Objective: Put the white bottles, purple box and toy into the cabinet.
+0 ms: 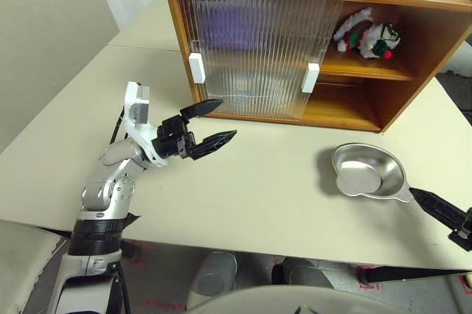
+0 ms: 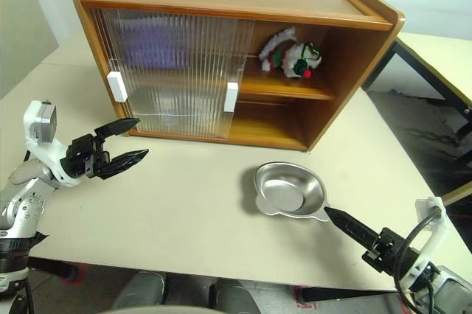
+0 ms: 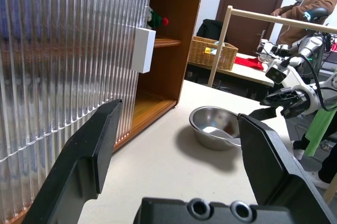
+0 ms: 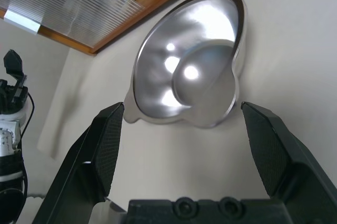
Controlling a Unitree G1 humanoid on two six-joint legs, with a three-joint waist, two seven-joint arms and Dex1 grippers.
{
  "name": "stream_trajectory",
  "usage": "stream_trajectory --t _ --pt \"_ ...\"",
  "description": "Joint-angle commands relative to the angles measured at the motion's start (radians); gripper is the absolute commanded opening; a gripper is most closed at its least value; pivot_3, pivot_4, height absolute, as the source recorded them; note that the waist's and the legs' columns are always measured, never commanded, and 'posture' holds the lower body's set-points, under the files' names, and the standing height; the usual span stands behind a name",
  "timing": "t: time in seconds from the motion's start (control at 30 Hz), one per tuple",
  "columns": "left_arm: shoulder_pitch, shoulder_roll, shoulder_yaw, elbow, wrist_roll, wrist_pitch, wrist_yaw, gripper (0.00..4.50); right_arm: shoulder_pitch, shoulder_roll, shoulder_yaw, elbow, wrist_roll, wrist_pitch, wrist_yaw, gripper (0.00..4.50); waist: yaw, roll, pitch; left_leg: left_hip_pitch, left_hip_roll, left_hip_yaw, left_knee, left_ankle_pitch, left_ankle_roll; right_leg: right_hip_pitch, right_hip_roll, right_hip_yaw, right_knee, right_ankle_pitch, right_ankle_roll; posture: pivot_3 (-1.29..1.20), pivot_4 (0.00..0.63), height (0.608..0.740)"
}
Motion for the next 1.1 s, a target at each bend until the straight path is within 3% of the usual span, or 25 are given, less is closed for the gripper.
stream_trajectory --t 0.03,0.37,0.5,0.77,1.1 --pt "-0.009 0.002 -0.007 0.007 0.007 -0.001 -0.001 4.5 -0.014 0.023 0.033 -0.015 -0.013 -0.011 -0.022 4.45 0.0 0.0 0.0 0.0 0.0 0.0 0.0 0.0 0.0 0.0 0.0 0.0 0.0 0.0 0.0 0.19 0.048 0.74" --pt "-0.017 0.007 -0.005 0.013 0.011 -0.005 -0.002 4.5 -0.035 0.034 0.071 -0.009 -0.024 -0.022 -0.025 4.45 0.0 0.001 -0.001 0.0 0.0 0.0 0.0 0.0 0.0 0.0 0.0 0.0 0.0 0.0 0.0 0.19 0.043 0.74" --pt "-0.019 0.006 -0.005 0.015 0.012 -0.006 -0.002 4.5 -0.052 0.046 0.071 -0.003 -0.027 -0.039 -0.029 3.18 0.0 0.001 -0.001 0.001 0.0 0.0 0.0 0.0 0.0 0.0 0.0 0.0 0.0 0.0 0.0 0.19 0.04 0.74" --pt "-0.023 0.004 -0.007 0.015 0.012 -0.007 -0.001 4.5 -0.066 0.051 0.078 0.011 -0.039 -0.06 -0.023 0.08 0.001 0.002 -0.003 0.001 0.0 0.0 0.001 0.0 0.0 0.001 0.0 -0.001 0.001 0.0 0.0 0.19 0.038 0.74" --pt "-0.027 0.004 -0.009 0.02 0.013 -0.009 -0.008 4.5 -0.095 0.058 0.044 0.031 0.022 -0.027 -0.031 0.01 0.001 0.0 -0.004 0.009 0.0 -0.001 0.002 0.0 0.001 0.007 0.0 -0.001 0.001 0.0 0.0 0.18 0.03 0.74"
